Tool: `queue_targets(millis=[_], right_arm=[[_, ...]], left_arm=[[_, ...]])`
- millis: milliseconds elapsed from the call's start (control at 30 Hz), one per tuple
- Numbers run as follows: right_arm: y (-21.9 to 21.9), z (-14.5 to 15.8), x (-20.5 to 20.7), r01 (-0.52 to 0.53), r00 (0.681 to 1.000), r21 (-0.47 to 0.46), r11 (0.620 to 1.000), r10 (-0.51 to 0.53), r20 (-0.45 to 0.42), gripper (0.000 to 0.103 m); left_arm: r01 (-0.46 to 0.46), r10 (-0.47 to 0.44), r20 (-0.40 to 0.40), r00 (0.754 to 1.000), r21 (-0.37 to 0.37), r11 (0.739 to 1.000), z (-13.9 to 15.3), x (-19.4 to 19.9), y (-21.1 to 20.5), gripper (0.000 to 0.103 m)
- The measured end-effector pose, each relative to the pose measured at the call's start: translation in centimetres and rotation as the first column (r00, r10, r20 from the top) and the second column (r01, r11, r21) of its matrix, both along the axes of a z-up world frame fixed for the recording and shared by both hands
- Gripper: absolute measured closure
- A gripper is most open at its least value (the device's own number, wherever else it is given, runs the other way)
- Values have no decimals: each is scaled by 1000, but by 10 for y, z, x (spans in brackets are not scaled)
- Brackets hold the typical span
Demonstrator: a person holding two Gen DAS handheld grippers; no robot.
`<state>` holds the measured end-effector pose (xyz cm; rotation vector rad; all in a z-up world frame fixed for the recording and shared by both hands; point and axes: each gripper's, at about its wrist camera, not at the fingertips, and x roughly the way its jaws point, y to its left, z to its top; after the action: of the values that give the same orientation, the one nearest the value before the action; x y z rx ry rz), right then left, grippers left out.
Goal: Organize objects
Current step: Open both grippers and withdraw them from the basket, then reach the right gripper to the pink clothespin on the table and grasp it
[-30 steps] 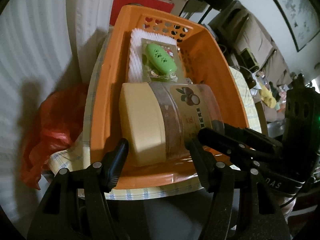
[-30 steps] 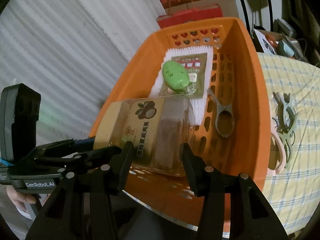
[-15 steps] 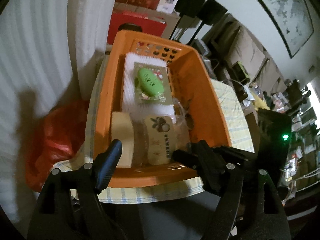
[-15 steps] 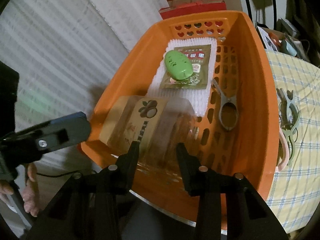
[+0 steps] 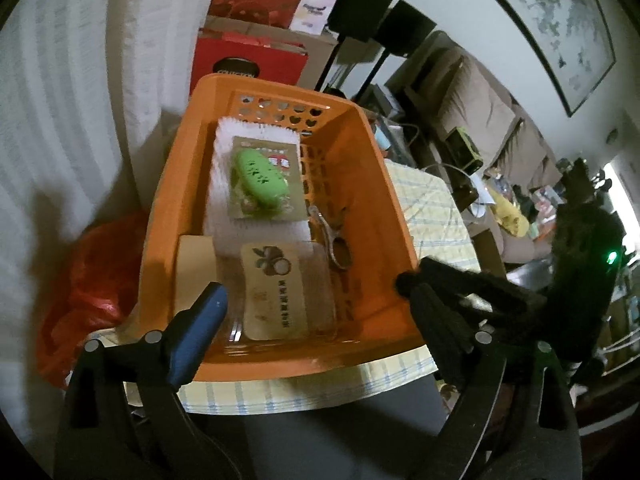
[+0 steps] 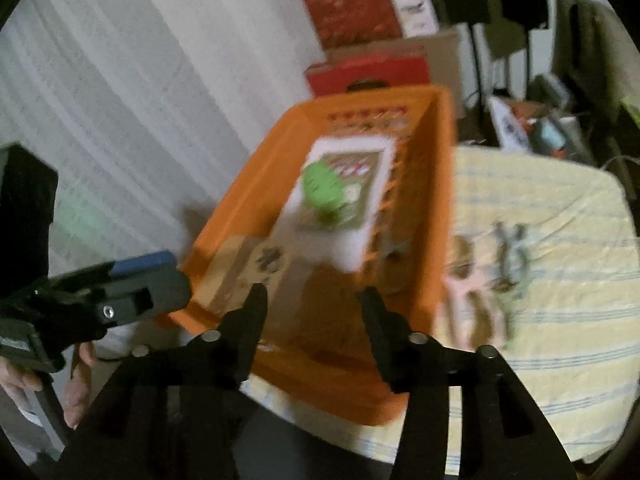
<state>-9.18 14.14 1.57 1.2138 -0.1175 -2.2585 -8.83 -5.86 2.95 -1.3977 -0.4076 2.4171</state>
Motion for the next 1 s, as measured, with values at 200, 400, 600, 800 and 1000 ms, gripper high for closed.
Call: queue_targets(millis=[200,400,600,800,1000], right_arm=[[44,8,-8,100,995,20,995,-100,-25,34],[84,7,-14,177,984,50,983,-176,-35,32],[101,-12,-14,211,977,110,971,-207,-48,32],[98,-40,-13,188,982,192,963,-179,-61,32],[88,-63,-11,139,990,251,958,-124,-74,31]], left_arm=[[28,-28,-5,1000,-17,999,-2,-2,24,10],[56,-56,-5,998,-22,998,-6,-6,52,10],[58,-58,-24,998,-29,998,-7,-9,76,10],[56,-57,-25,998,-38,998,-11,-14,93,10],[58,-60,-33,998,-68,996,-16,-16,105,1]])
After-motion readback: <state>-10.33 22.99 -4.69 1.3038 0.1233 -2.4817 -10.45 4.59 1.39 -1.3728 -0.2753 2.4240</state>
